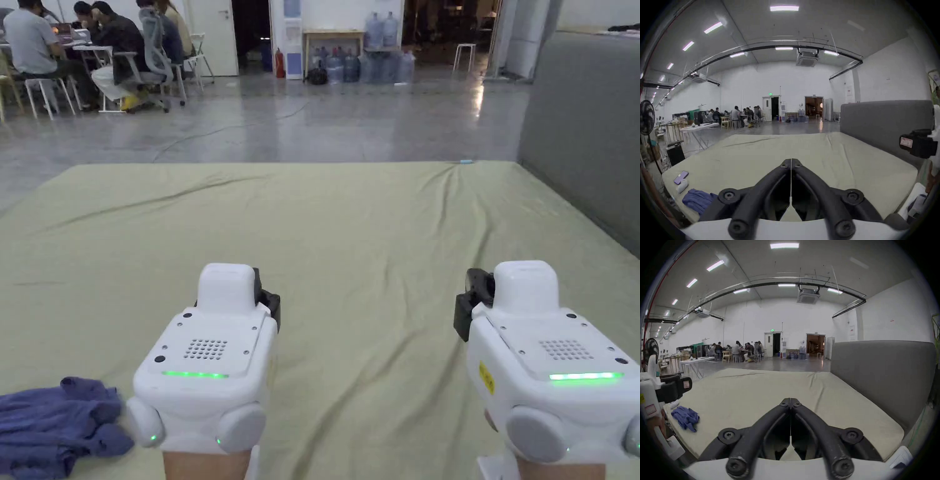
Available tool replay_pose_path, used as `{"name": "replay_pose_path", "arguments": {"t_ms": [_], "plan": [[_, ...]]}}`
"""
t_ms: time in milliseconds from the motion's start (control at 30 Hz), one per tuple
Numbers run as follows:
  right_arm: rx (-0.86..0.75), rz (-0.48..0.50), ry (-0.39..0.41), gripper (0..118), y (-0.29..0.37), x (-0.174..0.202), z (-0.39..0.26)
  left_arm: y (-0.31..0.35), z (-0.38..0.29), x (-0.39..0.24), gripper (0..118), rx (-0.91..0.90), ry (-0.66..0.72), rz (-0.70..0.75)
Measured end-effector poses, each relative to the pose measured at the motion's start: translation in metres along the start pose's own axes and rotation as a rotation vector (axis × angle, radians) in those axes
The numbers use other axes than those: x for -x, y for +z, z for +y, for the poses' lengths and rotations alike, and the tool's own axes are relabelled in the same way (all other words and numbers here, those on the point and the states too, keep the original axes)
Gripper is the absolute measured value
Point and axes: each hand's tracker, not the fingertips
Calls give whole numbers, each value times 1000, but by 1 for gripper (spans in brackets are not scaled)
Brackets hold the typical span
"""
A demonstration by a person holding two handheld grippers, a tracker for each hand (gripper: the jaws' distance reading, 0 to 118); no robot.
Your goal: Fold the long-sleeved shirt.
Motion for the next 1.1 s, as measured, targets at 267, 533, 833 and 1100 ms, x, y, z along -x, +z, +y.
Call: {"name": "replay_pose_path", "arguments": {"t_ms": [267, 533, 833, 1100], "plan": [[4, -36, -6, 0, 5, 0, -6, 7, -13, -2, 0, 25, -49, -13], [14, -49, -4, 0, 2, -5, -5, 6, -14, 2, 0, 28, -21, -10], [-35, -81, 25, 118, 0, -5, -3, 2, -15, -3, 118, -1, -13, -13], [-4, -53, -10, 118, -1, -12, -3, 0, -11, -7, 118, -40, -12, -33]]}}
